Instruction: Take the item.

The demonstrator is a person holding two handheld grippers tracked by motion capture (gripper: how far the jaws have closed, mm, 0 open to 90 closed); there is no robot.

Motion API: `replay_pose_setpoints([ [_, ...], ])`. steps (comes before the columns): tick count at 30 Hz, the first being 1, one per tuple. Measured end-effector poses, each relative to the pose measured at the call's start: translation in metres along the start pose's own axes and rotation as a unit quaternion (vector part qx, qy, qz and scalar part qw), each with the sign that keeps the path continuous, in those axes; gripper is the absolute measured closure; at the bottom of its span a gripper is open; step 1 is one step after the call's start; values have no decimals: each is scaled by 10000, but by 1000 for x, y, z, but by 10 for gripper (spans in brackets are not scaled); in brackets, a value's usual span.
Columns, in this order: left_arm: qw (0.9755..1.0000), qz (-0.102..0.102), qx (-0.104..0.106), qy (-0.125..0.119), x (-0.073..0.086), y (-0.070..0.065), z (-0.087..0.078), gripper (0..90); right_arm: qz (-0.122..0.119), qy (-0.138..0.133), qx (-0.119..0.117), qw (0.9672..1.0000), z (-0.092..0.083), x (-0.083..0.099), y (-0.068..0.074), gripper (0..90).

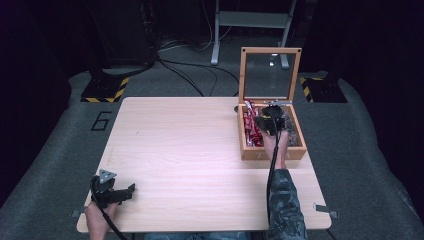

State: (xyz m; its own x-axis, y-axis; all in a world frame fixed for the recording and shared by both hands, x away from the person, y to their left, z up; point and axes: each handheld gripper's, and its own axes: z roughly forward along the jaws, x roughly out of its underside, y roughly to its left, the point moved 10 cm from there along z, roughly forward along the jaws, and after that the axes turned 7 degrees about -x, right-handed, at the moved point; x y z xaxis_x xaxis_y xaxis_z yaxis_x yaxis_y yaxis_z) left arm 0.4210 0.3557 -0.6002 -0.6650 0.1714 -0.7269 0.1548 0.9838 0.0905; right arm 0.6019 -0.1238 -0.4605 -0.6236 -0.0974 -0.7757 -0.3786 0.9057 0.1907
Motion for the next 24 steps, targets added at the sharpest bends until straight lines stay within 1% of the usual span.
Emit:
replay_pose_setpoints([
  [2,10000,1,0,1,0,0,0,46,-100,-13,17,9999,-4,-1,4,863],
  [4,10000,1,0,1,0,0,0,47,-119,-44,30,9999,-5,-2,6,863],
  [5,10000,0,1,2,0,0,0,46,-180,-64,11,9998,-8,-4,11,863],
  [6,10000,0,1,2,0,0,0,47,-180,-64,11,9998,-8,-4,11,863],
  [7,10000,1,1,2,0,0,0,47,-237,-84,-14,9997,-10,-5,15,863],
  [8,10000,2,0,2,0,0,0,47,-237,-84,-14,9997,-10,-5,15,863],
  [10,10000,1,0,1,0,0,0,47,-305,-106,-55,9995,-12,-7,23,862],
  [11,10000,2,1,1,0,0,0,47,-364,-101,-59,9993,-13,-7,25,862],
  [12,10000,2,1,1,0,0,0,47,-364,-101,-59,9993,-13,-7,25,862],
  [13,10000,2,1,1,0,0,0,47,-347,-113,-80,9993,-13,-8,28,862],
  [14,10000,1,1,2,0,0,0,46,-449,-115,-123,9988,-14,-9,33,862],
  [16,10000,2,0,2,0,0,0,47,-477,-119,-143,9987,-14,-9,35,862],
  [19,10000,1,1,2,0,0,0,47,-576,-112,-207,9981,-14,-11,46,862],
  [20,10000,1,1,2,0,0,0,47,-576,-112,-207,9981,-14,-11,46,862],
  [21,10000,2,1,2,0,0,0,47,-559,-128,-235,9981,-14,-11,49,862],
  [22,10000,0,3,4,0,0,0,47,-630,-112,-284,9975,-13,-12,54,861],
  [24,10000,-2,4,3,0,0,0,47,-681,-102,-329,9971,-13,-12,59,861],
])
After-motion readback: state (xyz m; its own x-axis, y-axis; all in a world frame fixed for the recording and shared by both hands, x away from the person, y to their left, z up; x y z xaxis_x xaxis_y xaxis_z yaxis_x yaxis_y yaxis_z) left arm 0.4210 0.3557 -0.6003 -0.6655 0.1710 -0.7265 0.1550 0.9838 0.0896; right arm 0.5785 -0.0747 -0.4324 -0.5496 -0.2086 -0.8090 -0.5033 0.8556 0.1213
